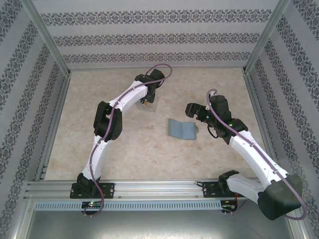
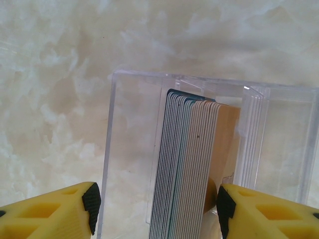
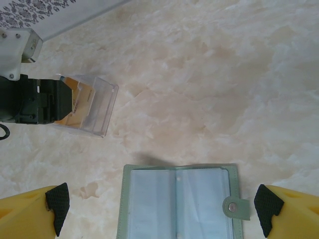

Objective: Put the credit cards into the card holder

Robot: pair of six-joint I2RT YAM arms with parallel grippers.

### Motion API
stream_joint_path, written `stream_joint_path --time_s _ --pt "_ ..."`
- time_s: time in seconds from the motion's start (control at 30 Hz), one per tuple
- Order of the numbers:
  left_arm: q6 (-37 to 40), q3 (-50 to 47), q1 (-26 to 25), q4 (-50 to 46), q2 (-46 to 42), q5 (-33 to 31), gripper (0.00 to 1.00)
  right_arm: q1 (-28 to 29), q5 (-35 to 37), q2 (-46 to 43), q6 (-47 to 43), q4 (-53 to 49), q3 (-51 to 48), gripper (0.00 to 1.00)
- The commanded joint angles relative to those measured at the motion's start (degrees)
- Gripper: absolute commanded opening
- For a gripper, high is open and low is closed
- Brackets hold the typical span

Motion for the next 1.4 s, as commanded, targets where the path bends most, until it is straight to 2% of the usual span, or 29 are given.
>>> stream_joint_path --time_s 0.0,0.17,0.33,0.6,0.7,0.93,1.17,1.37 --pt "0.1 0.4 1.0 -2.8 -0.6 -3.9 0.63 0.1 1.5 -1.3 -0.9 -0.4 0.6 0.98" --pt "1.0 0.7 1.0 -2.5 -2.0 -6.3 0.6 0.1 1.5 -1.6 -0.9 -0.5 0.5 0.98" --pt "1.3 1.1 1.0 -2.5 -2.2 -5.9 0.56 0.0 1.6 -1.9 -0.4 -0.1 -0.2 0.98" --pt "0.8 1.2 1.0 -2.8 -2.2 -4.9 0.35 0.1 1.6 -2.3 -0.5 -0.4 -0.1 0.98" --pt "0.8 1.2 1.0 -2.7 -2.4 -4.4 0.33 0.1 1.7 -2.1 -0.5 -0.4 -0.1 0.98" --pt "1.3 1.5 0.9 -2.7 -2.6 -4.2 0.19 0.0 1.5 -1.6 -0.5 -0.1 -0.1 0.98" --pt "1.0 1.7 0.9 -3.1 -2.7 -3.5 0.09 0.0 2.2 -1.9 -0.5 -0.1 -0.2 0.98" --pt "0.0 2.3 0.9 -4.1 -3.2 -1.9 0.05 0.1 2.1 -1.9 -0.4 -0.1 -0.3 0.98"
